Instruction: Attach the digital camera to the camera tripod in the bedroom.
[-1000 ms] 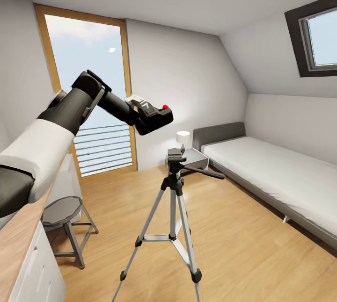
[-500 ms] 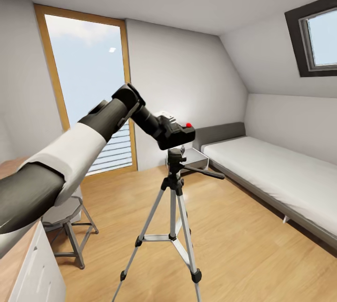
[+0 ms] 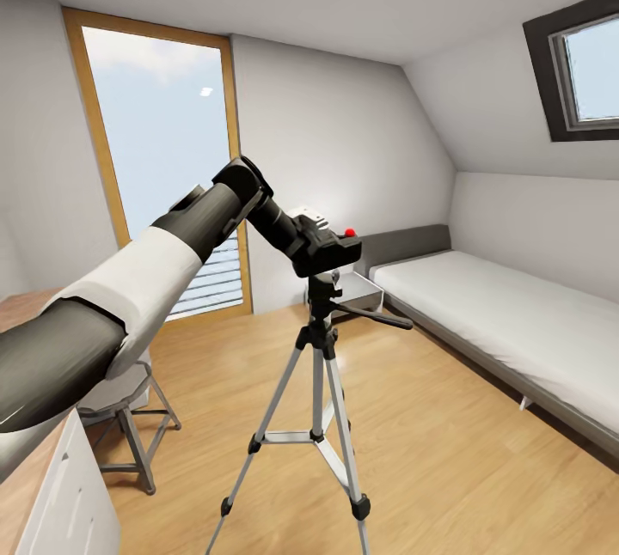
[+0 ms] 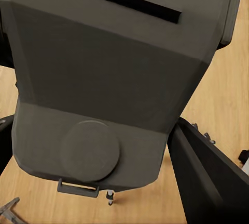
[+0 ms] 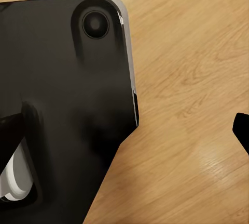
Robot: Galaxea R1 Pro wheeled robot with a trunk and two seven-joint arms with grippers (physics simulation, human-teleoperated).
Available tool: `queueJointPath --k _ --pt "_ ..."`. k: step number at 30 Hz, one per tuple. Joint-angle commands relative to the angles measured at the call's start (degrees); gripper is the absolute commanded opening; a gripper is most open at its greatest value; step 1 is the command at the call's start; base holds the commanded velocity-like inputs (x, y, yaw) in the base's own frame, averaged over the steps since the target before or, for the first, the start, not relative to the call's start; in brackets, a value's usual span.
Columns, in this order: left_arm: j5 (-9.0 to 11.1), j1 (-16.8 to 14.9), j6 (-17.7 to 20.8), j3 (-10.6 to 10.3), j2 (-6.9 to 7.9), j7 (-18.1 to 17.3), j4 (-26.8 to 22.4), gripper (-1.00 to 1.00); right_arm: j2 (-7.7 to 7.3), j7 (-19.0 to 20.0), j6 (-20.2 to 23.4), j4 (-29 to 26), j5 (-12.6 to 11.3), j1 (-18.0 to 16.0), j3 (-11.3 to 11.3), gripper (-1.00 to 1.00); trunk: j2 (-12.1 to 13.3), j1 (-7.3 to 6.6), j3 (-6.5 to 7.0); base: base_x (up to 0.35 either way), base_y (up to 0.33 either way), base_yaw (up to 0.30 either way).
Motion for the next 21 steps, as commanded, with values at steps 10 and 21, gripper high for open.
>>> queueJointPath --k 10,21 --pt "-0.61 -0.01 0.50 0.19 0.32 -0.75 -0.18 -1.00 -0.01 -0.11 -0.34 0.12 0.28 -0.02 -0.39 1.00 -0.03 0.02 -0.01 0.000 0.000 0.000" --pt "-0.61 -0.01 0.50 0.28 2.24 -1.29 -0.83 -1.00 -0.01 -0.11 -0.34 0.12 0.28 -0.02 -0.39 1.00 -0.03 0.02 -0.01 0.000 0.000 0.000"
